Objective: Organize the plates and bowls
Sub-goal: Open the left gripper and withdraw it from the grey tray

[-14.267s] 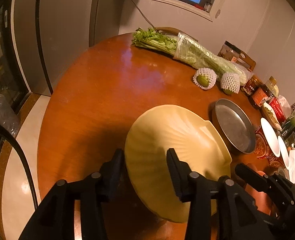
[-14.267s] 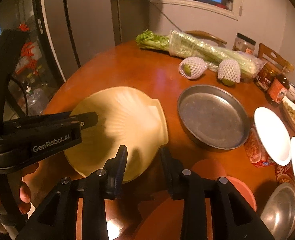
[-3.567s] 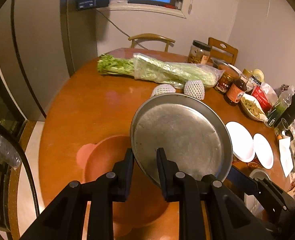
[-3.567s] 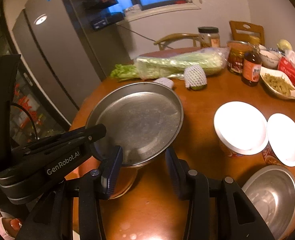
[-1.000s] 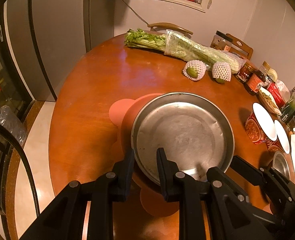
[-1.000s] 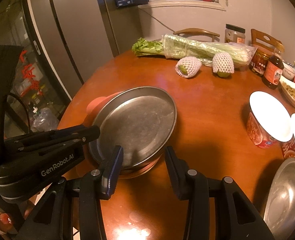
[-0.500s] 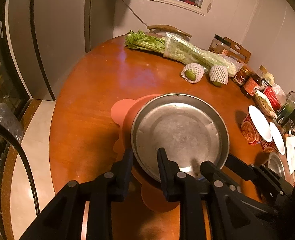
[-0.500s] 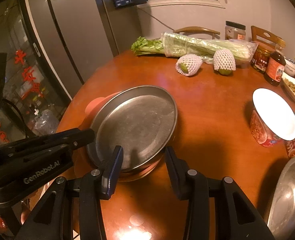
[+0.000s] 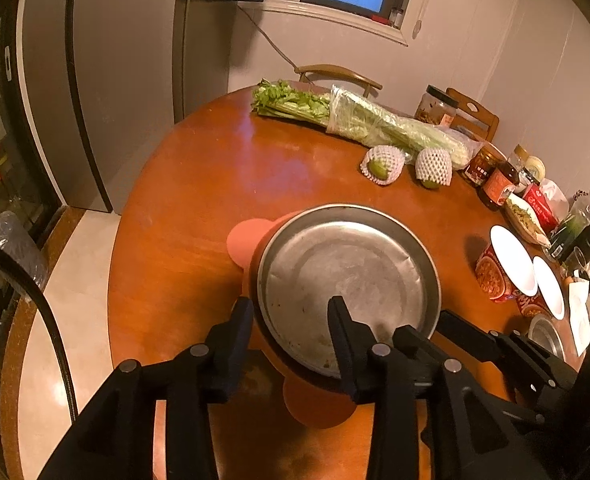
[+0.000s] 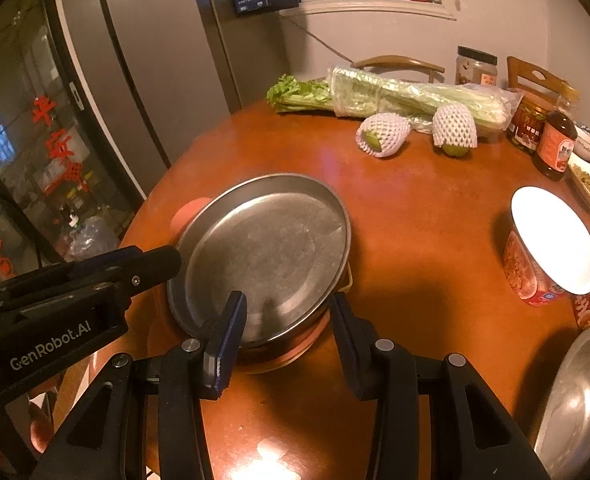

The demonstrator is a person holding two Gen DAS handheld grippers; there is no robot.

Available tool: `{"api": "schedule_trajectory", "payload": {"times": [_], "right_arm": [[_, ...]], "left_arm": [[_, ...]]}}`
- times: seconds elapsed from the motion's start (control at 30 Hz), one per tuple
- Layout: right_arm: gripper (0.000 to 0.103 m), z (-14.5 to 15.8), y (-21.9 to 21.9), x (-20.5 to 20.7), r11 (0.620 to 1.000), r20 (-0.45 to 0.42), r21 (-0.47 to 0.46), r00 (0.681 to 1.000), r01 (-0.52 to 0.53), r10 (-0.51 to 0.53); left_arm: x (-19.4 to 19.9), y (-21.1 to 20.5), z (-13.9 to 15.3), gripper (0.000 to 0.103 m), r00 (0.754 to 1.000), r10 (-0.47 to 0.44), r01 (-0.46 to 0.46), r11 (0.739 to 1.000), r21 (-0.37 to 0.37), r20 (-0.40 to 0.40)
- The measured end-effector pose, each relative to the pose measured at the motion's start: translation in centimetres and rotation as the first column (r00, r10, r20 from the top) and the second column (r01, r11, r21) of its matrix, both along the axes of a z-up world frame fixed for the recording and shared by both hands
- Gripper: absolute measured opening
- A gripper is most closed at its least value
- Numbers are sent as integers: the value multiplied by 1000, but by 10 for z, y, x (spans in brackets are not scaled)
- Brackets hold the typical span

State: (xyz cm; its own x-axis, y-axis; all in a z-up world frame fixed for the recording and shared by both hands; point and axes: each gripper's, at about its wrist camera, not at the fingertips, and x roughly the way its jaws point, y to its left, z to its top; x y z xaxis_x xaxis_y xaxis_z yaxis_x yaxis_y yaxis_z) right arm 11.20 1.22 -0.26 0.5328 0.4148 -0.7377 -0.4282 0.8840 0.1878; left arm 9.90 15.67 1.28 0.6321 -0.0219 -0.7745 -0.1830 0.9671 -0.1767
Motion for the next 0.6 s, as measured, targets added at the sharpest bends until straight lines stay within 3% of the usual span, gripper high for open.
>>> {"api": "schedule_trajectory", "payload": {"times": [0.17,0.3,0.6], "right_arm": [[45,5,-6,-1,1000,20,-1,1000,15,-15],[46,11,-12,-4,1000,41,0,999,25,-25],[52,24,-26,-14,999,80,14,996,32,-34]], "left_arm": [[-2,-1,5,40,1000,-3,3,1000,1,13],[-6,-3,11,50,1000,-7,7,1000,-6,28],[-16,-12,21,60,998,3,-3,1000,3,63]]}}
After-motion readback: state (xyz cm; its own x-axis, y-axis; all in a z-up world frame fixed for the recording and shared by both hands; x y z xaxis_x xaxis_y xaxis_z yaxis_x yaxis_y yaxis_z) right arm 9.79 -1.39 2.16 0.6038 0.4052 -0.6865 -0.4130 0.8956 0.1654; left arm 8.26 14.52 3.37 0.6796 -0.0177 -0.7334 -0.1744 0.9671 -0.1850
